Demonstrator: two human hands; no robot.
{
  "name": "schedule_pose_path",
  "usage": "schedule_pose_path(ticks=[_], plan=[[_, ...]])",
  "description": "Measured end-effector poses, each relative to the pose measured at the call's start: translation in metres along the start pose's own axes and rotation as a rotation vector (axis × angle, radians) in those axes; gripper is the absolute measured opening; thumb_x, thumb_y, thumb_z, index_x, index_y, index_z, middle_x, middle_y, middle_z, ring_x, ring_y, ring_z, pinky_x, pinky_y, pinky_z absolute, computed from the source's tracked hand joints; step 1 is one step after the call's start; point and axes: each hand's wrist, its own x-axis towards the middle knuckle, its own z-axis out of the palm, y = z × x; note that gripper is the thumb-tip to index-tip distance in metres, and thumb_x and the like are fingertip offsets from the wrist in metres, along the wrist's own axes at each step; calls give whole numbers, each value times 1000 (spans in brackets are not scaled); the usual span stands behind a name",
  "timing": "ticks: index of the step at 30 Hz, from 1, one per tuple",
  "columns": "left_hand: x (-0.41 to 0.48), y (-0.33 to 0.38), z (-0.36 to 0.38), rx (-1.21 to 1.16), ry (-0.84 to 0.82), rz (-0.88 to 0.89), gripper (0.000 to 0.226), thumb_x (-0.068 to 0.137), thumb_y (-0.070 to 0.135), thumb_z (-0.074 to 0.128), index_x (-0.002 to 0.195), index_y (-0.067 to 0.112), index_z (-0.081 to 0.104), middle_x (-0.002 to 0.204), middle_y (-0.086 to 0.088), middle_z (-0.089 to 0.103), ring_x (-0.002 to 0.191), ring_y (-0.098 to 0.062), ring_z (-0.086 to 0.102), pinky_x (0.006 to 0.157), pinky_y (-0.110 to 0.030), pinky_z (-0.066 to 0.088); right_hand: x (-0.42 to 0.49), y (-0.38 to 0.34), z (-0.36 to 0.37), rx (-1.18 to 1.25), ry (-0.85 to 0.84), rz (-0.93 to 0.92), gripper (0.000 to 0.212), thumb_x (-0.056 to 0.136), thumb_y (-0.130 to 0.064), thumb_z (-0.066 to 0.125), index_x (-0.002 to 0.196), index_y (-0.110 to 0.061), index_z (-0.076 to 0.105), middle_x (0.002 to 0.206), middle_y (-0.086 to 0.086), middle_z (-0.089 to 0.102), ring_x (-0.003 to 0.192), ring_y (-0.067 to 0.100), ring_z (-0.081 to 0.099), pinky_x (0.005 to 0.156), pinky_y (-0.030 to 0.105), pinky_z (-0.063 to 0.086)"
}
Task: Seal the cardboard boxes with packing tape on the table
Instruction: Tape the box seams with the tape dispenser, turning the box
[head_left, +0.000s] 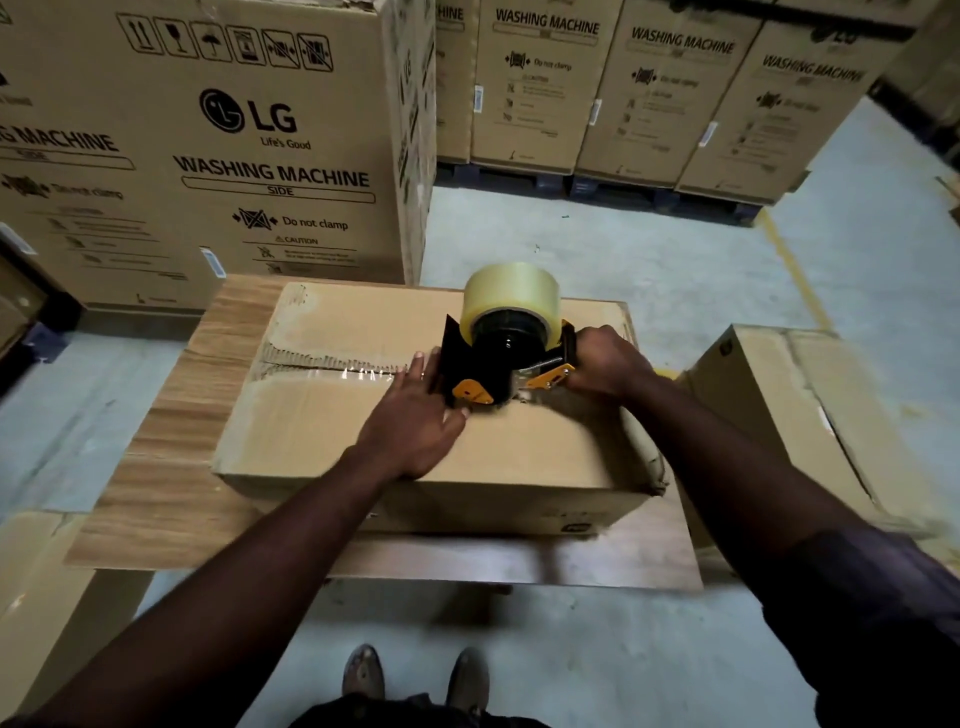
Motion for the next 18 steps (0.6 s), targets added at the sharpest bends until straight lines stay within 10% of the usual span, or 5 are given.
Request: schedule_pose_path(ticks=[11, 18], plan=[[-2, -1, 1, -35, 59, -85, 69, 104, 52, 30, 162, 21, 7, 169, 2, -1, 155, -15, -3, 126, -42, 1, -37, 105, -20, -46, 6, 14, 45, 73, -66, 42, 65, -22, 49, 89, 20, 68, 86, 40, 64, 68, 31, 37], [11, 55, 11, 33, 33, -217, 71, 107, 44, 25, 159, 1, 4, 166, -21, -5, 154, -33, -5, 125, -44, -1, -51, 132, 2, 93, 56, 5, 33, 57, -61, 25, 54, -29, 31, 72, 20, 62, 73, 41, 59, 66, 31, 28]])
